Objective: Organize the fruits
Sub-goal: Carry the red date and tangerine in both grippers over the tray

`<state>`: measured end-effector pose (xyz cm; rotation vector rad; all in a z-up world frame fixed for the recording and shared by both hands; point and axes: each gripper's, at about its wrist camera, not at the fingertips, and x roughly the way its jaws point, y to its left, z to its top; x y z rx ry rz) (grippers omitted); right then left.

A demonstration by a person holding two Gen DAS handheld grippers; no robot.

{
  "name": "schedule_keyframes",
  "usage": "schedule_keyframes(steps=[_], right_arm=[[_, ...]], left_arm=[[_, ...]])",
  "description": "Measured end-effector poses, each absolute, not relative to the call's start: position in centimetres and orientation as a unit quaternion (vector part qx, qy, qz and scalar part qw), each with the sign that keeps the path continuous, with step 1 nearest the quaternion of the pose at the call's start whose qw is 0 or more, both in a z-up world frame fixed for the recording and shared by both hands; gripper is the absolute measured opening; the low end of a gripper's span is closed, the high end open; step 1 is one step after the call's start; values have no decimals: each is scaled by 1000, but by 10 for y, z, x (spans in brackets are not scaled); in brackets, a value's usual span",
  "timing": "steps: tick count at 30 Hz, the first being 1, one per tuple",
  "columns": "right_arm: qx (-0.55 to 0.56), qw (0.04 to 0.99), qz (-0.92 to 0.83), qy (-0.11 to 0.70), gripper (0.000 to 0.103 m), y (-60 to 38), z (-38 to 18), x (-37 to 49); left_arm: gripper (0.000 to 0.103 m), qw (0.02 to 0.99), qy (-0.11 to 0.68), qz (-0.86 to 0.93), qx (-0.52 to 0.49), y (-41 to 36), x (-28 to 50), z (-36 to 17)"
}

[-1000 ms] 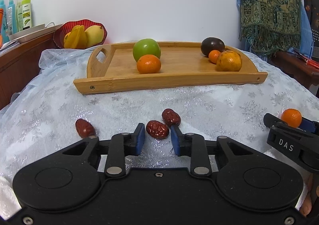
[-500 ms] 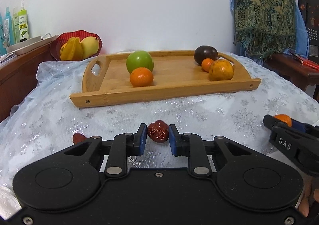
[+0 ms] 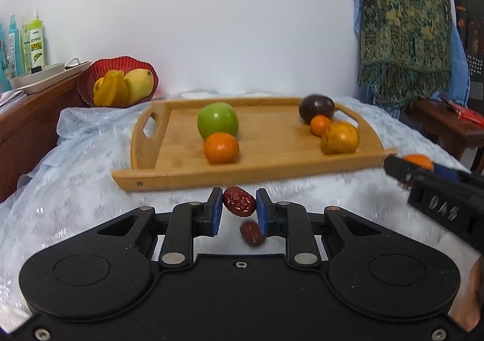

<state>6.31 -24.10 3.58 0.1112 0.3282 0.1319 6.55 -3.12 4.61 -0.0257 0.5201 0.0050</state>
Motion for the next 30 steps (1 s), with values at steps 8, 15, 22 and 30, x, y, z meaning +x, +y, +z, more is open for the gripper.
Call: schedule_keyframes(steps=[8, 15, 22, 30], right_arm=[[68, 979, 108, 159, 43, -254, 72, 108], [55, 978, 108, 171, 43, -268, 81, 154], [69, 971, 106, 203, 43, -277, 77, 195], [116, 954, 113, 252, 43, -291, 62, 235]], left_arm=[[22, 969, 247, 7, -20, -11, 94, 68], [22, 966, 255, 24, -40, 11, 126, 70], [22, 962, 265, 39, -48, 25, 160, 63], [22, 956, 282, 54, -51, 29, 183, 46]])
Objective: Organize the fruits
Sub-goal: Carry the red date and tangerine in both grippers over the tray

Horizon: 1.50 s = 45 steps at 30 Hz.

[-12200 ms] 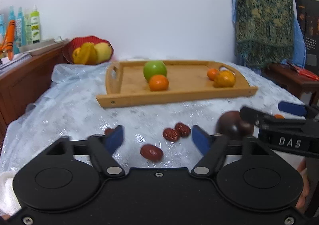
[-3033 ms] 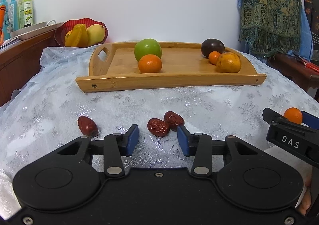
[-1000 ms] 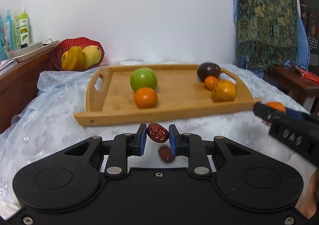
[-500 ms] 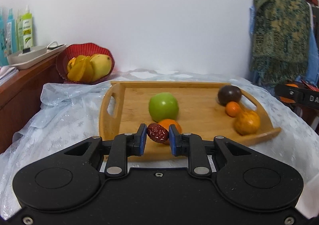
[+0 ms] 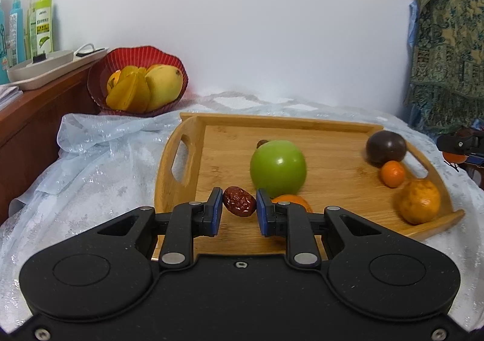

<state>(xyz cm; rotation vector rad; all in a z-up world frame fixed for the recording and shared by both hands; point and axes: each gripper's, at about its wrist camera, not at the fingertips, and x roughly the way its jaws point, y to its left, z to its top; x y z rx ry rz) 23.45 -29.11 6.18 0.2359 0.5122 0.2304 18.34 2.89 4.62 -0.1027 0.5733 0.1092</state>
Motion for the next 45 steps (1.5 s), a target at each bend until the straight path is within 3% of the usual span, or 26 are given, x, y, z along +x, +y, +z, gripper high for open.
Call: schedule_keyframes(steps=[45], right_arm=[[120, 926, 140, 330, 47, -281, 31, 273]], left_arm=[[22, 949, 304, 63, -48, 34, 221, 21]])
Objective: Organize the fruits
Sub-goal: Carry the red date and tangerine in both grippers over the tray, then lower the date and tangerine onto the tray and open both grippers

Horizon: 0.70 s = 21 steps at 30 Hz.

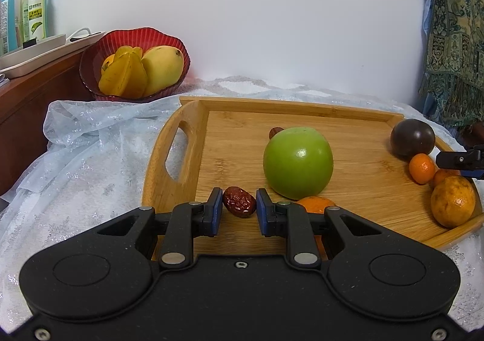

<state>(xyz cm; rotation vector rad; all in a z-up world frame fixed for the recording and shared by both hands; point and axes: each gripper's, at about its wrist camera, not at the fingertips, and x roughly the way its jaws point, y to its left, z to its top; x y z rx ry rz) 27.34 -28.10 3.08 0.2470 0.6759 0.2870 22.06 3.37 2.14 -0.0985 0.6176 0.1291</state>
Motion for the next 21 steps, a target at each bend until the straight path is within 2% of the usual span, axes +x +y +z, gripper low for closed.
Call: schedule_keyframes(steps=[14, 21], right_arm=[[112, 932, 138, 316, 47, -279, 37, 269], [104, 939, 133, 298, 49, -278, 44, 260]], left_arm=[[25, 948, 309, 62, -49, 34, 220, 22], [41, 949, 306, 62, -49, 34, 212, 30]])
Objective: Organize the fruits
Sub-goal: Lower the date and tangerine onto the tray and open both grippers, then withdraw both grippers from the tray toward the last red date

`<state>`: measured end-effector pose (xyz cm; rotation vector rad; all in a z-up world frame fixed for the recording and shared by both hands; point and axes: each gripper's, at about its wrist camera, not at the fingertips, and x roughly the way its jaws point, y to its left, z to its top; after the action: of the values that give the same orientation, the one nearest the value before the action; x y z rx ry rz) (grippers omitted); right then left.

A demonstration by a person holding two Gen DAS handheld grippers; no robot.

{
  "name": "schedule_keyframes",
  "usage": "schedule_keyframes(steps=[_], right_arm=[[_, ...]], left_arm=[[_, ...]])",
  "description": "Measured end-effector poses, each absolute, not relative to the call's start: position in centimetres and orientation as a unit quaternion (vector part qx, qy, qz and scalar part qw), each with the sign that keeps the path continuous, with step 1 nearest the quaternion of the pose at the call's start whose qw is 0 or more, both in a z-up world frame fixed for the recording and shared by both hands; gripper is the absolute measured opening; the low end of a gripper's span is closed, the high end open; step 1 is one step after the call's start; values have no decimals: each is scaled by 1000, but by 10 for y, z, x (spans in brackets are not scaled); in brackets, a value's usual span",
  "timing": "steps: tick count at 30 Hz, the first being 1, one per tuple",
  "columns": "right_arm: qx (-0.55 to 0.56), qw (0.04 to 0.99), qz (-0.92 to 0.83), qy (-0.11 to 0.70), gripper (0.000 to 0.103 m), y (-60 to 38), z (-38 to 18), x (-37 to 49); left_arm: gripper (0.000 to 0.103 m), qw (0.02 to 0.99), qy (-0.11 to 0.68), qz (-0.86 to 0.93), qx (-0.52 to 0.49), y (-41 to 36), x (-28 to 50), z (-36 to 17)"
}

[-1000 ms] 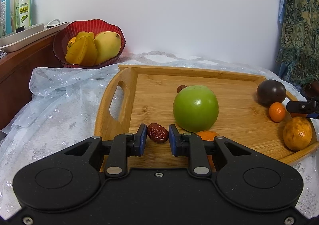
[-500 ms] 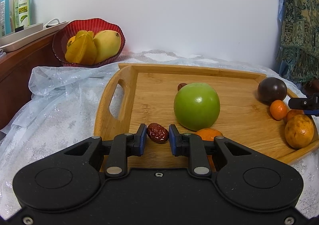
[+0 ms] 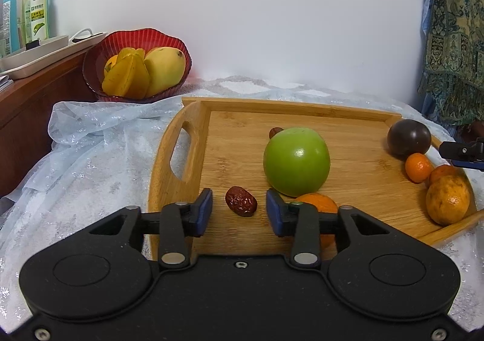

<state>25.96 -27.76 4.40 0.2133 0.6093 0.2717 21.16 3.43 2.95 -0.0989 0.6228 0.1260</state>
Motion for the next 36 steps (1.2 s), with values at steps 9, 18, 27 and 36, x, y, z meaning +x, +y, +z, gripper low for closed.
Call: schedule_keyframes(steps=[9, 18, 27, 36], right_arm=[[84, 951, 139, 263, 66, -266, 57, 236], [74, 958, 162, 223, 80, -246, 68, 200], [54, 963, 166, 203, 89, -231, 69, 173], [53, 964, 170, 198, 93, -221, 62, 149]], left_arm=[[56, 949, 307, 57, -45, 33, 183, 38], [72, 950, 303, 54, -49, 33, 149, 45], [79, 953, 294, 51, -47, 25, 121, 51], [84, 957, 280, 60, -52, 28, 91, 52]])
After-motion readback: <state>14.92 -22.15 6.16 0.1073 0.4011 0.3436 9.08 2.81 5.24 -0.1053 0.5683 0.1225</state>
